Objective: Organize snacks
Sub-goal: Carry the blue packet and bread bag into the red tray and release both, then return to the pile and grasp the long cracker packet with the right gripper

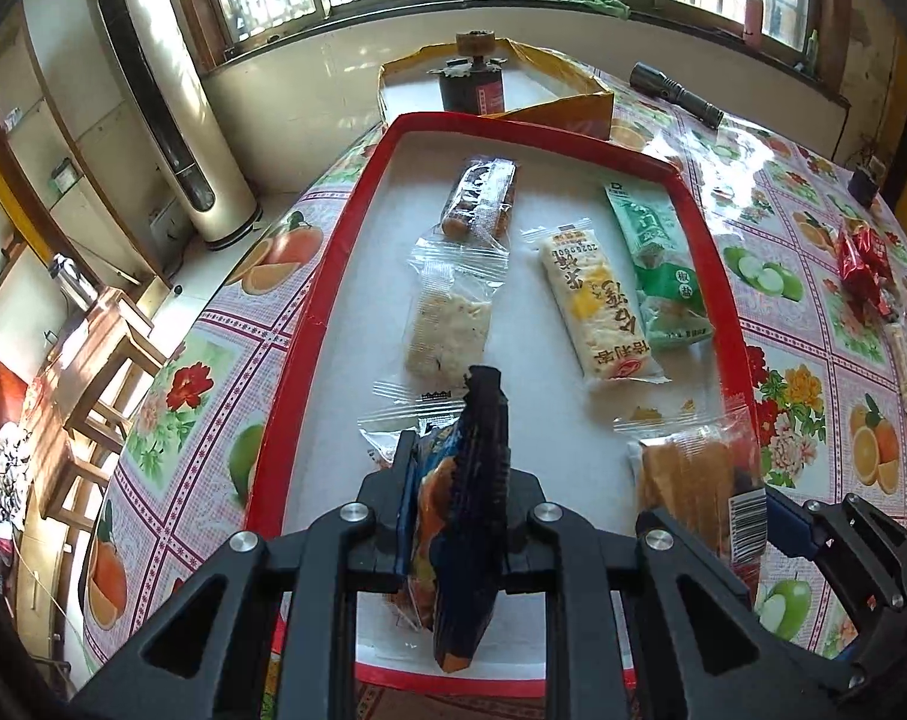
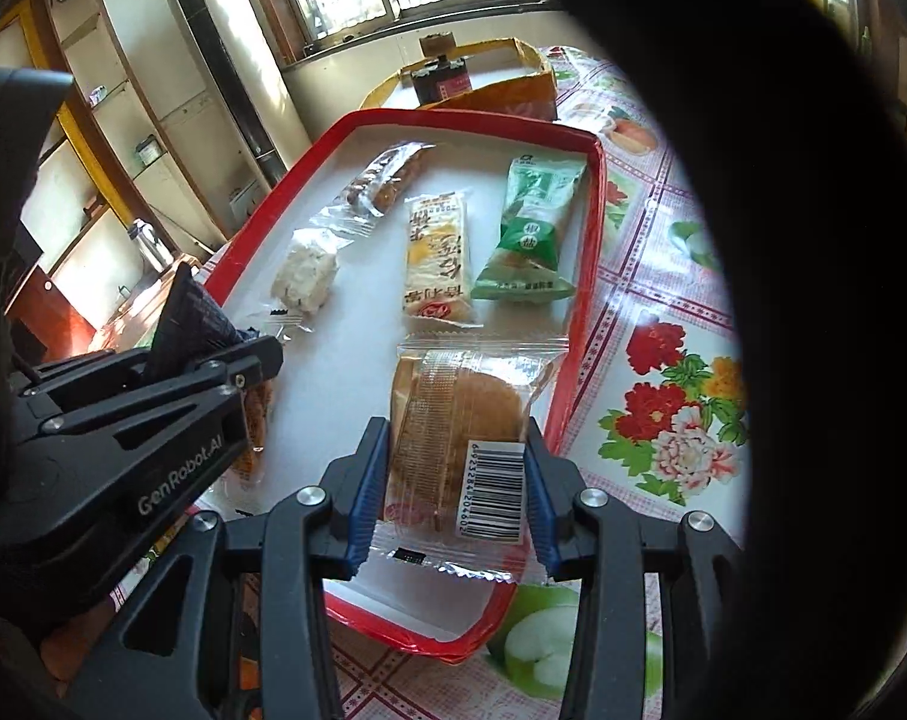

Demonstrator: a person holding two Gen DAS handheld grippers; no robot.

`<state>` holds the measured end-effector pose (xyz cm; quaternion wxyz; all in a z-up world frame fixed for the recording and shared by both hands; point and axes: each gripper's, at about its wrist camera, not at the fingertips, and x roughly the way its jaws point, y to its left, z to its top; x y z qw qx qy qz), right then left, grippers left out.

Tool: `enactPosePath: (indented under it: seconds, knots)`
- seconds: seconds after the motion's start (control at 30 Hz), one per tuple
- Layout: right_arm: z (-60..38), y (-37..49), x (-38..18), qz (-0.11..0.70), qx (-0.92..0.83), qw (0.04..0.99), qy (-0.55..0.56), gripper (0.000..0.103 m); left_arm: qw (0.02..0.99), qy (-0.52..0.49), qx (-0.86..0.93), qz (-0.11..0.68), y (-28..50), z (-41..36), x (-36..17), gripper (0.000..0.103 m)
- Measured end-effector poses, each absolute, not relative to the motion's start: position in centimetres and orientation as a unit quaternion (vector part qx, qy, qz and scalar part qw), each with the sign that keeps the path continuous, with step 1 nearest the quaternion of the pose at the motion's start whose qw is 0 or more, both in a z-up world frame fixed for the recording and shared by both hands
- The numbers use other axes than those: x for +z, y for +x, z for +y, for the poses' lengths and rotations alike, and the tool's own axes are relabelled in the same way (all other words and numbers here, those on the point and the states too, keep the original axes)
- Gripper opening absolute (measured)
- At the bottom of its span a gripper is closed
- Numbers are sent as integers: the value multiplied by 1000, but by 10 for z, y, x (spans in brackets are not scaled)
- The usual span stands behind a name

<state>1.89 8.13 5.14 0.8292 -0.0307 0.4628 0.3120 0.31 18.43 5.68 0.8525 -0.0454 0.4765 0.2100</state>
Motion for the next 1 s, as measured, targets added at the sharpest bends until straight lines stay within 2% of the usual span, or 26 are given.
enactPosePath:
  seconds: [0.07,0.13,0.2,0.23,0.33,0.47,0.7,1.0]
  knots:
    - [86,17,49,462,318,828,-35,44,852,-44,213,477,3,186,57,21]
    - [90,16,49,459,324,826,-39,44,851,-47,216,477,2,187,57,29]
    - [93,16,50,456,324,828,-45,45,850,-50,222,476,2,189,58,55]
    - [94,15,50,456,324,828,-46,45,850,-50,223,474,1,190,58,57]
    - [94,15,49,457,323,827,-50,47,850,-54,223,474,1,191,59,57]
    - [93,16,47,468,321,821,-59,65,849,-55,225,475,2,191,61,58]
    - [88,7,53,466,317,821,-85,65,850,-63,237,467,-4,195,69,58]
    - [54,3,69,463,316,828,-22,68,852,-66,236,463,-6,181,76,58]
